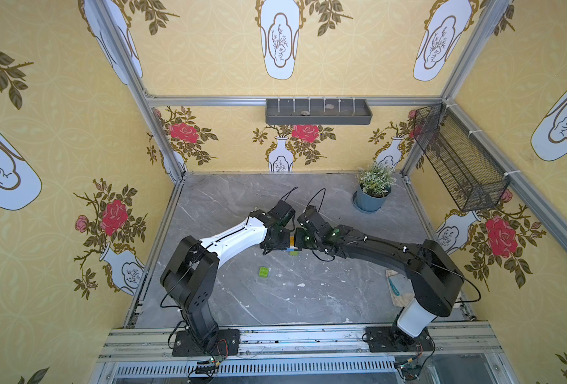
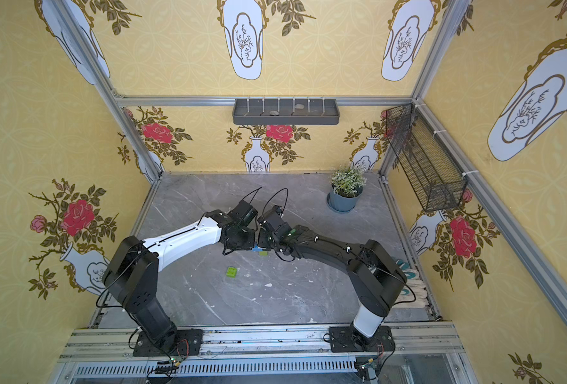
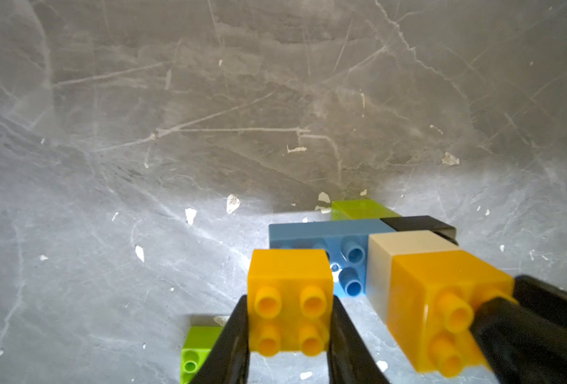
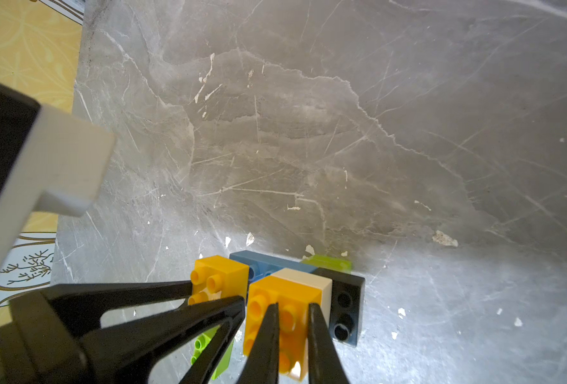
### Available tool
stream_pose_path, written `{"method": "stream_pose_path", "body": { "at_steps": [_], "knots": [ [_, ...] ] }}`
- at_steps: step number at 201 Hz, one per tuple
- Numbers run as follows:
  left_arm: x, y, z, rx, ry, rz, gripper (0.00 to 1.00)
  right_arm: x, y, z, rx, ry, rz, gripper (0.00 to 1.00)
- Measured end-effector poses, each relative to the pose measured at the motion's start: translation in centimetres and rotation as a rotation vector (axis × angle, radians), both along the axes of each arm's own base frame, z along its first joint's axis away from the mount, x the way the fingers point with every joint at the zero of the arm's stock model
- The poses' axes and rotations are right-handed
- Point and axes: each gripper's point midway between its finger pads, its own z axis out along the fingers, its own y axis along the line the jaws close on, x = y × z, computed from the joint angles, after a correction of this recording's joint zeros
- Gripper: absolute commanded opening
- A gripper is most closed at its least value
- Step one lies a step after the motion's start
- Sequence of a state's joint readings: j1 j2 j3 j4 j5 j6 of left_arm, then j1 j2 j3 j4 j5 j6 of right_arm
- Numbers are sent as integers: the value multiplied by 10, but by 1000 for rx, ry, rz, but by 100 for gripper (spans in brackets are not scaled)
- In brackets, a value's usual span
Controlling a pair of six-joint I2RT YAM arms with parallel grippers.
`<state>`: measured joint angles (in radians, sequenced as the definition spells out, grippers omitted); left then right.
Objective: Assemble the number 4 with lego
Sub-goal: Assemble the lego brick with the lego brick.
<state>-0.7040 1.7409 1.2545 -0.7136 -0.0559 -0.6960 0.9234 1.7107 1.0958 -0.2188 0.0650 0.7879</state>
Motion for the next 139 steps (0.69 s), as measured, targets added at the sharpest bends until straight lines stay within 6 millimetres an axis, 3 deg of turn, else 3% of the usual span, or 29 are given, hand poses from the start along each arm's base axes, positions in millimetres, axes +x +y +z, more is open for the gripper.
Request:
{"method": "stream_pose_path", "body": {
  "at_steps": [139],
  "knots": [
    [7, -7, 2, 5, -1, -17, 24, 1, 1, 0, 8, -6, -1, 14]
  ]
}}
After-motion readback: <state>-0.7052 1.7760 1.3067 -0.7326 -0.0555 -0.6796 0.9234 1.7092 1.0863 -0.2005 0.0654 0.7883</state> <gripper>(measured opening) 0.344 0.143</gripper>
